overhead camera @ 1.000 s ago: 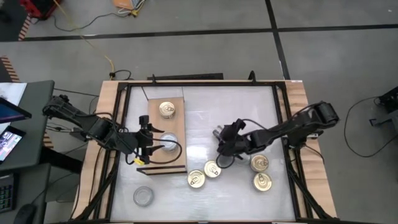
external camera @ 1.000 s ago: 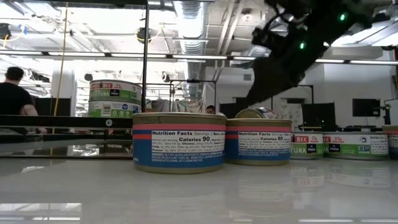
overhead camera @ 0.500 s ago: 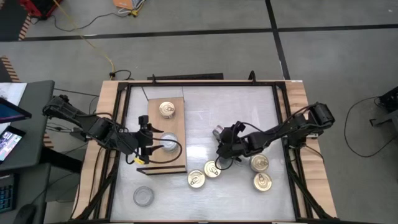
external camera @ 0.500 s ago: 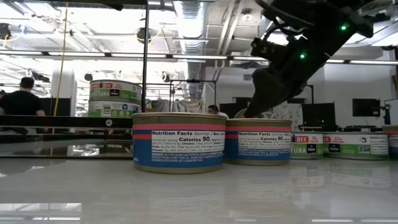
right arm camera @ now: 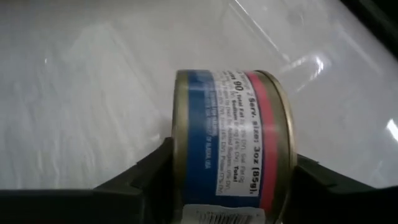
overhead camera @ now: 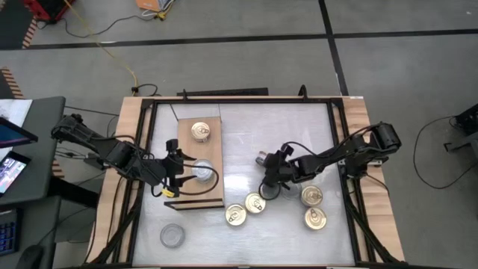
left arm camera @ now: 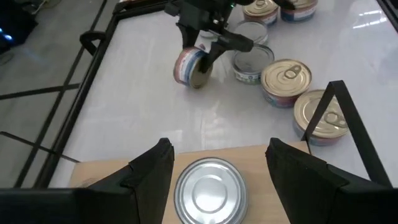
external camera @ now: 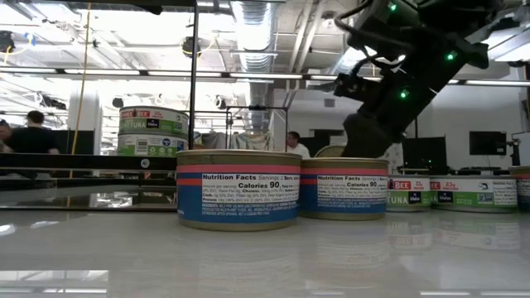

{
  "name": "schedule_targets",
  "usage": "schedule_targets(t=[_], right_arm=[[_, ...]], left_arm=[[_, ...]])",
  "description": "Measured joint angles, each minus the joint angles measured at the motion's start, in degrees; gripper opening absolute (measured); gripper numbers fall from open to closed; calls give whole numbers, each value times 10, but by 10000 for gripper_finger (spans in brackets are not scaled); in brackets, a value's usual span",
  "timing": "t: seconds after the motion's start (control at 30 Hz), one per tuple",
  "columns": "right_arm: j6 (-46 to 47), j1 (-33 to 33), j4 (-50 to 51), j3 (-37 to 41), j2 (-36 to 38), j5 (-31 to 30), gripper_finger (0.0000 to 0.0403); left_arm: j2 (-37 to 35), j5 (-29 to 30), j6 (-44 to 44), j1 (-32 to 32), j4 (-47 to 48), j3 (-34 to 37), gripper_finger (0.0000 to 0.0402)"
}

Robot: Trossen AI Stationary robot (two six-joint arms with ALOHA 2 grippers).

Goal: Stack canned seafood by type on shelf
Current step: Stack the blue-pink tuna can on top of the other blue-pink tuna can on the shelf

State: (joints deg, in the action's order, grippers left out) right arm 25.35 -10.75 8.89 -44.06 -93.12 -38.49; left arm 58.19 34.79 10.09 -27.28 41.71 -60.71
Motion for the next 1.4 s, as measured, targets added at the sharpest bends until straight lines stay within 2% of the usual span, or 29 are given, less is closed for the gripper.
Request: schedule_targets(t=[0.1, 0.23, 0.4, 0.57, 0.73, 0.93, 1.1, 1.27, 1.4], right_arm=[[-97, -1, -44, 2, 0, 2, 210], [-221, 7, -121, 2, 4, -10, 210], [-382, 29, -251, 2, 43, -49, 210], [-508, 38, -389, 1, 75, 18, 218], [-553, 38, -445, 1, 76, 46, 214], [-552, 40, -465, 1, 75, 73, 217], [-559, 37, -469, 1, 76, 72, 219], [-560, 37, -472, 1, 75, 95, 213], [-560, 35, -471, 1, 75, 97, 221]], left_arm=[[2, 9, 3, 7, -5, 0, 247], [18, 11, -25, 23, -25, 0, 247], [55, 34, -108, 52, -79, 0, 247], [92, 52, -192, 86, -157, 0, 247], [121, 100, -251, 106, -234, 0, 251], [163, 103, -333, 121, -337, -2, 288], [198, 103, -358, 126, -338, -27, 324], [229, 83, -363, 145, -328, -63, 334], [251, 21, -331, 179, -261, -98, 332]])
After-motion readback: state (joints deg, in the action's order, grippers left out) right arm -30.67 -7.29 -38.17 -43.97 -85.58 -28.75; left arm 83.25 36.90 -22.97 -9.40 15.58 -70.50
